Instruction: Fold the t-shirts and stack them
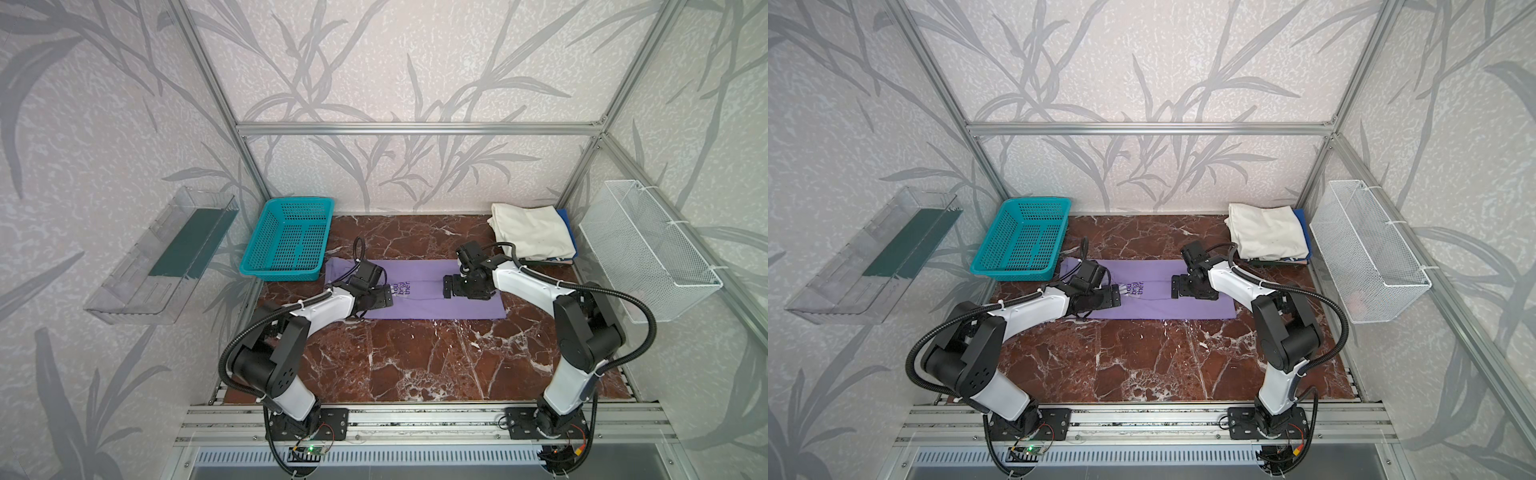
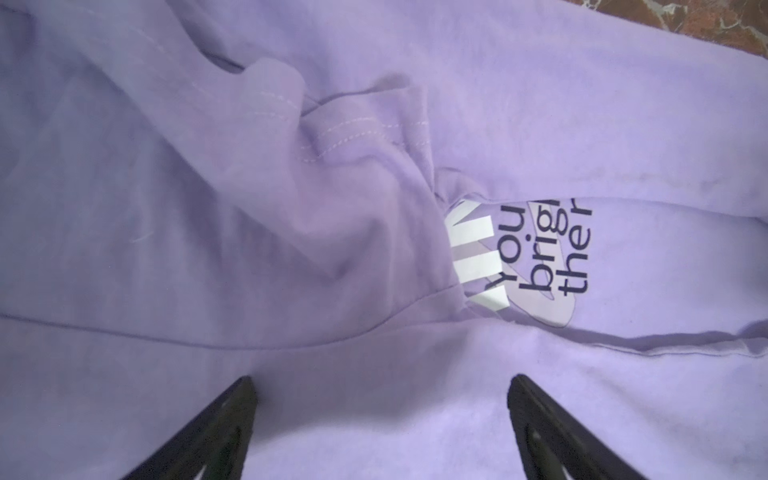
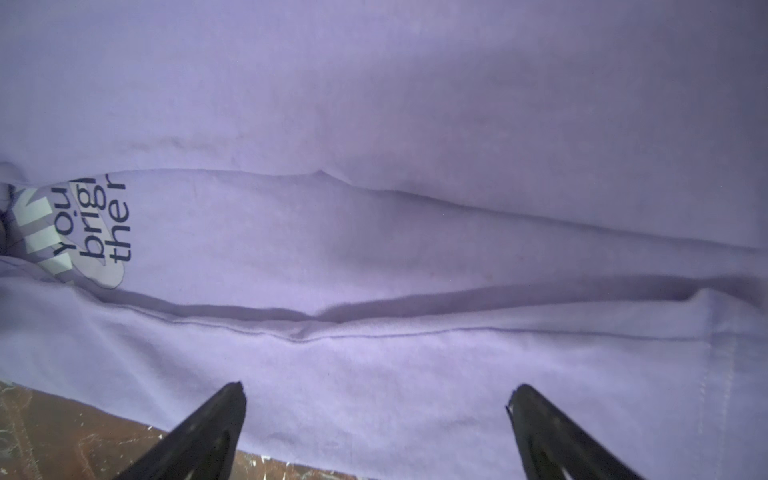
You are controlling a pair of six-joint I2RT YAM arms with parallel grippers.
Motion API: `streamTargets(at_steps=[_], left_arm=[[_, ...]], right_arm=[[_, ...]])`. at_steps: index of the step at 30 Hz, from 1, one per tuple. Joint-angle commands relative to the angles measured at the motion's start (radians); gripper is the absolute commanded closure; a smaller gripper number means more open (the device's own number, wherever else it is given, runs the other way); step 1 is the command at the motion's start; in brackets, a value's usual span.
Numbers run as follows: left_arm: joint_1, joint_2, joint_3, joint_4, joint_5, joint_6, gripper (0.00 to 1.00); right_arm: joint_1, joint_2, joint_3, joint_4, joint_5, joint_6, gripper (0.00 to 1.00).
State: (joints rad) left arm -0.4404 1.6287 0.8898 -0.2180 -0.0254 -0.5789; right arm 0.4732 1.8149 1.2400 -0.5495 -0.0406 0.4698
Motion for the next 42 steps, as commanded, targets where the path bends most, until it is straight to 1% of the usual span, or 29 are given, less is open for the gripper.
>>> streamTargets(at_steps=[1,5,9,14,16,18,22,24,25,26,28,30,35,42], left_arm=[[-0.002,0.026,0.041,-0.036,-0.010,-0.001,0.05],[-0.003,0.047,0.067,-0.053,-0.026,0.011,0.05],[-0.002,0.083,0.087,-0.051,-0.058,0.020,0.05],[0.000,0.193,0.166,-0.092,-0.055,0.030,0.05],[-0.001,0.227,0.185,-0.094,-0.048,0.030,0.07],[-0.001,0.258,0.203,-0.096,-0.047,0.026,0.15],[0.002,0.308,0.232,-0.099,-0.033,0.016,0.32],[0.006,0.340,0.267,-0.110,-0.027,0.013,0.41],[0.009,0.356,0.291,-0.122,-0.024,0.017,0.45],[0.014,0.377,0.321,-0.136,-0.021,0.025,0.48],[0.019,0.423,0.392,-0.170,-0.018,0.053,0.48],[0.025,0.479,0.489,-0.224,-0.016,0.089,0.48],[0.028,0.608,0.732,-0.346,-0.016,0.182,0.46],[0.026,0.795,1.123,-0.540,-0.029,0.304,0.46]], right_arm=[[0.005,0.050,0.061,-0.039,0.031,-0.027,0.00],[0.008,0.126,0.139,-0.077,0.034,-0.046,0.01],[0.010,0.183,0.183,-0.075,0.033,-0.056,0.04],[0.010,0.257,0.227,-0.087,0.040,-0.061,0.13],[0.010,0.282,0.241,-0.092,0.045,-0.070,0.20],[0.010,0.305,0.250,-0.097,0.063,-0.074,0.27],[0.010,0.340,0.275,-0.126,0.074,-0.087,0.54],[0.010,0.341,0.274,-0.134,0.086,-0.092,0.71],[0.009,0.336,0.270,-0.135,0.089,-0.092,0.77],[0.009,0.328,0.262,-0.132,0.086,-0.092,0.81],[0.010,0.308,0.237,-0.123,0.056,-0.084,0.81],[0.013,0.285,0.200,-0.102,0.001,-0.076,0.82],[0.038,0.213,0.088,-0.067,-0.077,-0.028,0.82],[0.114,0.099,-0.112,0.048,-0.161,0.110,0.84]])
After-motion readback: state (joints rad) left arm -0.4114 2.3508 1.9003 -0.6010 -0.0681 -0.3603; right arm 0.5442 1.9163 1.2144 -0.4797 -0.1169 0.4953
